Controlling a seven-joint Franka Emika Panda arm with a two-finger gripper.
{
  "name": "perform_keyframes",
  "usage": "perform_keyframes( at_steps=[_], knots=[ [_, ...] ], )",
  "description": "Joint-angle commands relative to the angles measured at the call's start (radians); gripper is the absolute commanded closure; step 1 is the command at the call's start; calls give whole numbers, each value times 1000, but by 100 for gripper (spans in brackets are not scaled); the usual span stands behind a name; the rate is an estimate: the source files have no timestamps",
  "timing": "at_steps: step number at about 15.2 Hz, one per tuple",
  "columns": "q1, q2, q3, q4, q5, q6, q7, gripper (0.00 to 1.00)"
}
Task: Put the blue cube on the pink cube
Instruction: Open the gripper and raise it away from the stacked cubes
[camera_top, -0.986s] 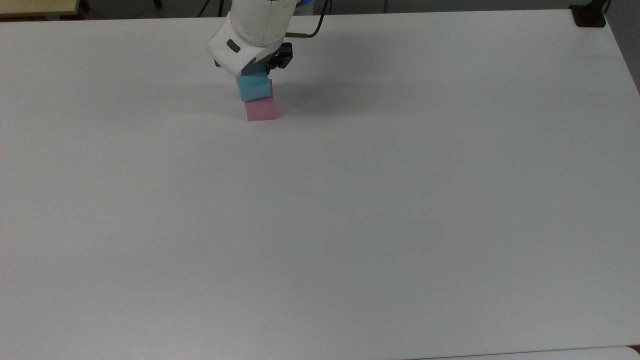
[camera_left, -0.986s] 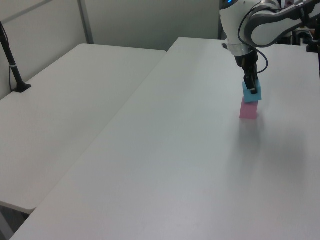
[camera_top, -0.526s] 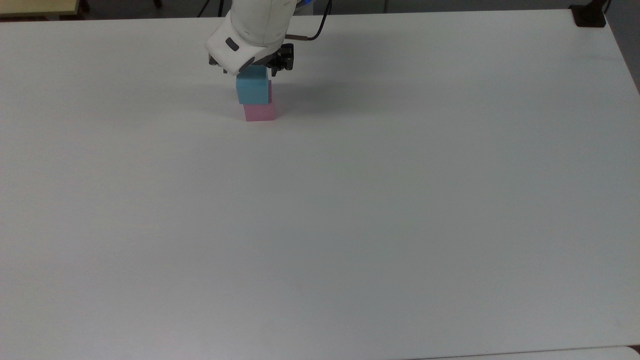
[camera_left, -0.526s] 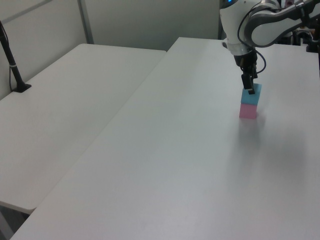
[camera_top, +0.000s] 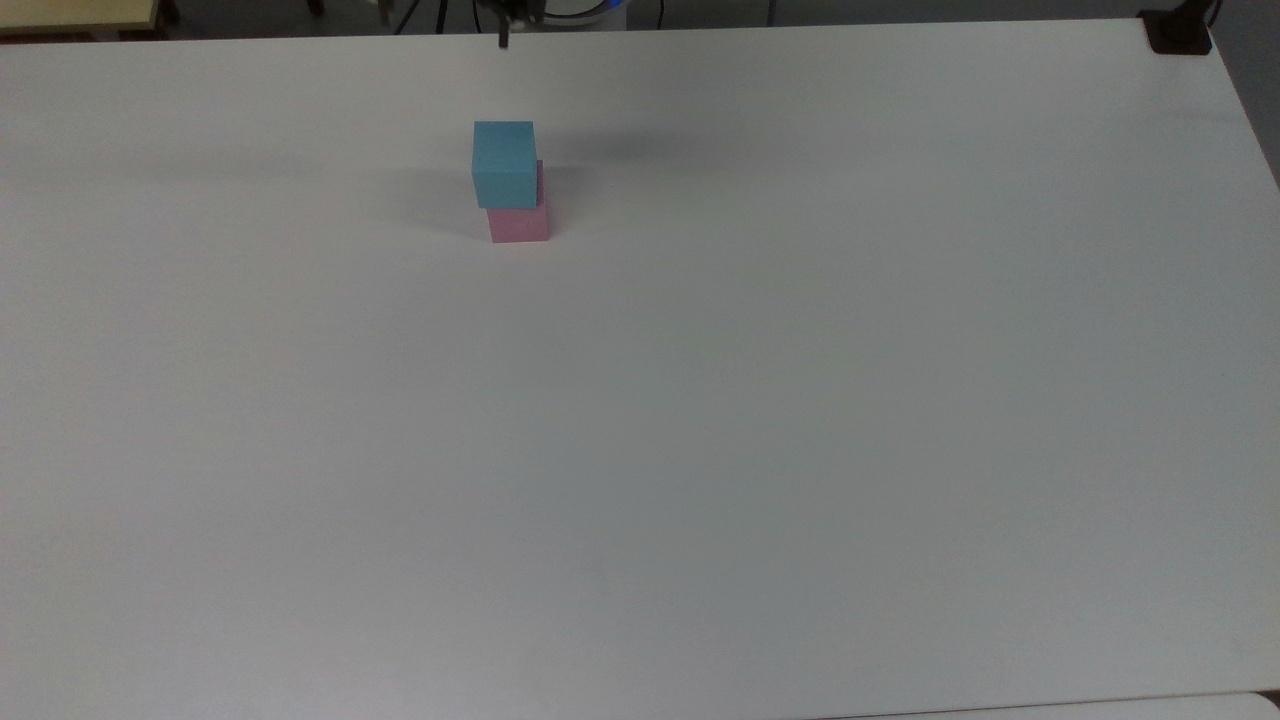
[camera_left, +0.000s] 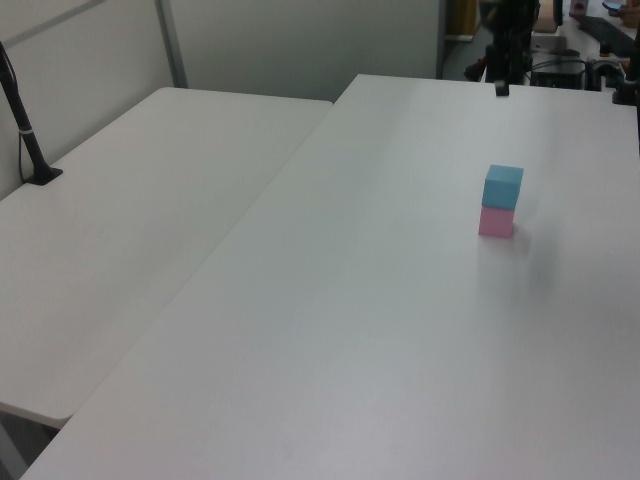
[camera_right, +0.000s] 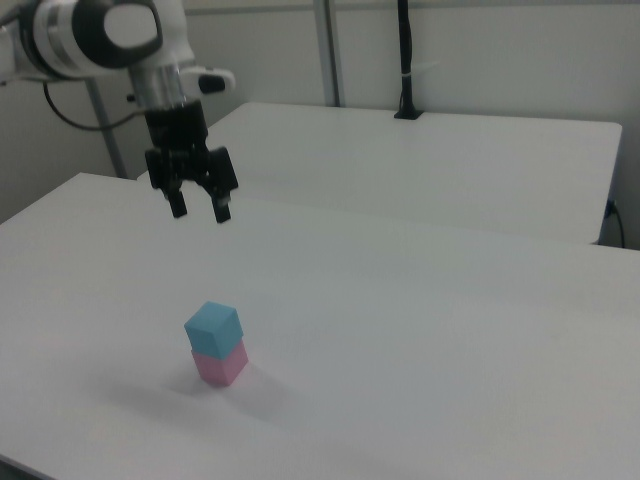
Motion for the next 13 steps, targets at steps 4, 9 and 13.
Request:
perform_keyframes(
  at_steps=[4, 9, 13],
  knots=[
    [13, 2, -75, 121, 104, -5, -1, 0],
    [4, 7, -79, 109, 115, 88, -96, 0],
    [7, 7, -81, 104, 115, 88, -99, 0]
  ],
)
